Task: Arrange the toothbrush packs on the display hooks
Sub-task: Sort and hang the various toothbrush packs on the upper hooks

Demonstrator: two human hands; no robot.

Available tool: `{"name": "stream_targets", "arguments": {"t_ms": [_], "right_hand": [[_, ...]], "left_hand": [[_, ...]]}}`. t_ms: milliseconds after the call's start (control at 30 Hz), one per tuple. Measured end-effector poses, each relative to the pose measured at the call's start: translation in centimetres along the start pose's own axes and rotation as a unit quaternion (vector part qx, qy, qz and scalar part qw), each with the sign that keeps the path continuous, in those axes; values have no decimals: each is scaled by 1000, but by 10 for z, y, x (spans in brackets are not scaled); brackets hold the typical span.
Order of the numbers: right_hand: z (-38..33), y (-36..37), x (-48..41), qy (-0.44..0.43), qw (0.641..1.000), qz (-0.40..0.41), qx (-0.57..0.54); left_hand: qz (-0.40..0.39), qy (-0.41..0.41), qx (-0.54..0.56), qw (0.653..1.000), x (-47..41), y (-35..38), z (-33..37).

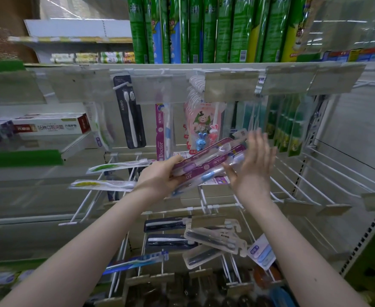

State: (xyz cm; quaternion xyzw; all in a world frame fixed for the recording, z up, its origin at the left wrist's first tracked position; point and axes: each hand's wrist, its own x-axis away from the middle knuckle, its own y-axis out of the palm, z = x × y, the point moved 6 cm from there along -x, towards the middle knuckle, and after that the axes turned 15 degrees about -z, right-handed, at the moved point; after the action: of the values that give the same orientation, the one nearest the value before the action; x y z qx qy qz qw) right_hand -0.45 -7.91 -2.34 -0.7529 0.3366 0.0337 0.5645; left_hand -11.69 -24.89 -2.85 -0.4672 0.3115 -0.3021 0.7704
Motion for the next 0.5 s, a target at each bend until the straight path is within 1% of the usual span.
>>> {"name": "stream_targets", "arguments": {"t_ms": [33, 67, 133, 200, 267, 333, 500], "right_hand": [[5, -2, 2, 10, 995, 16, -95], [10, 0, 4, 28, 980, 13, -197], [15, 9, 6, 72, 922, -18, -379], [10, 19, 7, 97, 862, -55, -495], [-1, 30, 9, 99, 827, -101, -545], [-12, 38, 13, 97, 809, -129, -566], [-42, 54, 14, 48, 817, -152, -554]], "left_hand": [[5, -2, 16, 1000, 2, 0, -1], [8, 0, 37, 999, 3, 1, -2], [14, 4, 98, 995, 5, 3, -6], [21, -6, 163, 986, 8, 6, -8], [23, -28, 214, 976, 10, 8, -11], [24, -40, 250, 967, 12, 11, -14], [46, -33, 331, 942, 17, 13, -29]]}}
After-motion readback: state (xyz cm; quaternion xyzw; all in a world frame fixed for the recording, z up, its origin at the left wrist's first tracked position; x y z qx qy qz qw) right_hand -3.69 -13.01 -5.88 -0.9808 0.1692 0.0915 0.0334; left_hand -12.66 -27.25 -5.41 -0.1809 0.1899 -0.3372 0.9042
